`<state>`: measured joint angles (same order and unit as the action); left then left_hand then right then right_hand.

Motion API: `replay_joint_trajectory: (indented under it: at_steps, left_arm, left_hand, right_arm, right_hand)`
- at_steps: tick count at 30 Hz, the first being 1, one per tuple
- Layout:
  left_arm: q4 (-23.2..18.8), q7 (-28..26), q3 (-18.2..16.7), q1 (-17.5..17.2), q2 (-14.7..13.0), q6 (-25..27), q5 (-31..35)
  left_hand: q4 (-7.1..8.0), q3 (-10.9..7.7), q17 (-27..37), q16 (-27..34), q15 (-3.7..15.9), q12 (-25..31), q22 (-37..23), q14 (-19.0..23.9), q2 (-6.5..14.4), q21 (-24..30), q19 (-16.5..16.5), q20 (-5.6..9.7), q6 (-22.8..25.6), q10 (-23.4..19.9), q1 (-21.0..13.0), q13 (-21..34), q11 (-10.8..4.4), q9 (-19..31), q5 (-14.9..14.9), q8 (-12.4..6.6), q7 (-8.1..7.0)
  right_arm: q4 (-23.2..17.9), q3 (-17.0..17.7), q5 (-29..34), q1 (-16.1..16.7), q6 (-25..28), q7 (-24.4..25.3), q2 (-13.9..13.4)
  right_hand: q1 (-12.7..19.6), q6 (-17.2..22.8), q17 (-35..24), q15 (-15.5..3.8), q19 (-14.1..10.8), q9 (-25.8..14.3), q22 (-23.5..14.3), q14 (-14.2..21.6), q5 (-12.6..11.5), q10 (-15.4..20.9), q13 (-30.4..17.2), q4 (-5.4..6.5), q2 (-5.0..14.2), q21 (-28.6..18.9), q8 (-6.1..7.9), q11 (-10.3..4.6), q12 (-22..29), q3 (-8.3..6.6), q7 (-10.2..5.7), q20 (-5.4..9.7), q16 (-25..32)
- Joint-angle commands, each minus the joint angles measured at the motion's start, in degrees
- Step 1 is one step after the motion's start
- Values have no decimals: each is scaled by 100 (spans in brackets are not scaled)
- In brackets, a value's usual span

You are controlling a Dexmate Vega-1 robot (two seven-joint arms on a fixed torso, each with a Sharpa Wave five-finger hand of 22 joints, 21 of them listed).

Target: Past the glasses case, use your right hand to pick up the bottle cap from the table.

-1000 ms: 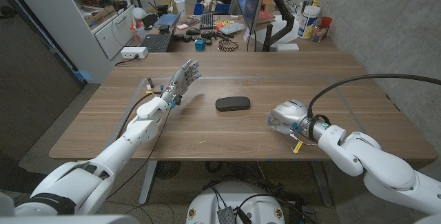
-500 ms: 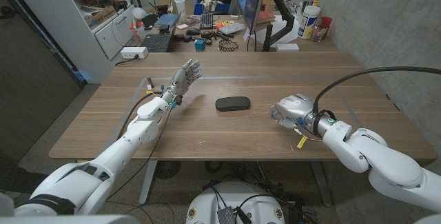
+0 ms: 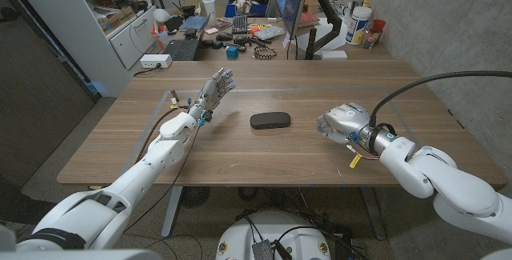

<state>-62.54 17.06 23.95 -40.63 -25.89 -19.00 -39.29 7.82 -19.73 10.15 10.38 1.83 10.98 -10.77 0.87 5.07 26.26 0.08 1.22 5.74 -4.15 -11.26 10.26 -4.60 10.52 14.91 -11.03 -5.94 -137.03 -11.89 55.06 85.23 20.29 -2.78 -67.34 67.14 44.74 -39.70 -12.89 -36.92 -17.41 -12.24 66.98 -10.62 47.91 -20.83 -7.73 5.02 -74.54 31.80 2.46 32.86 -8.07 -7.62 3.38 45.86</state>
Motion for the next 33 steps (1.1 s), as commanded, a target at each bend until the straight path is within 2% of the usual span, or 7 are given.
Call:
replay_joint_trajectory:
  at_steps: [1, 23, 33]
  left_arm:
    - [-94, -31, 4, -32, -34, 38, 5]
    - [-63, 15, 9, -4, -23, 11, -6]
    - [-218, -29, -18, -93, -80, 29, -22]
  left_hand:
    - [-4, 15, 8, 16, 234, 26, -13, 9, -21, -1, 28, 7, 6, 11, 36, 29, -6, 10, 17, -4, -6]
    - [-9, 24, 7, 19, 239, 26, -13, 17, -20, -14, 33, 8, 12, 12, 40, 29, 0, 9, 29, -8, -7]
    - [-11, 28, 7, 18, 242, 25, -13, 15, -20, -19, 34, 5, 11, 16, 42, 29, -23, 9, 33, -8, 0]
  right_arm:
    - [-13, 200, 62, 93, -61, 139, 34]
    - [-38, 375, 233, 79, -185, 169, 250]
    - [-38, 493, 300, 104, -257, 239, 369]
  right_hand:
    - [308, 366, -26, -38, -50, -29, 7, 6, -46, 1059, -860, 111, 329, 11, 45, -563, 487, -148, 340, 811, -17]
    - [325, 399, -108, -36, -91, -28, 53, 57, -35, 1080, -892, 98, 326, 36, 87, -554, 485, -176, 335, 821, -23]
    - [319, 419, -137, -36, -108, -27, 62, 69, -31, 1096, -890, 101, 325, 38, 109, -570, 476, -183, 339, 821, -35]
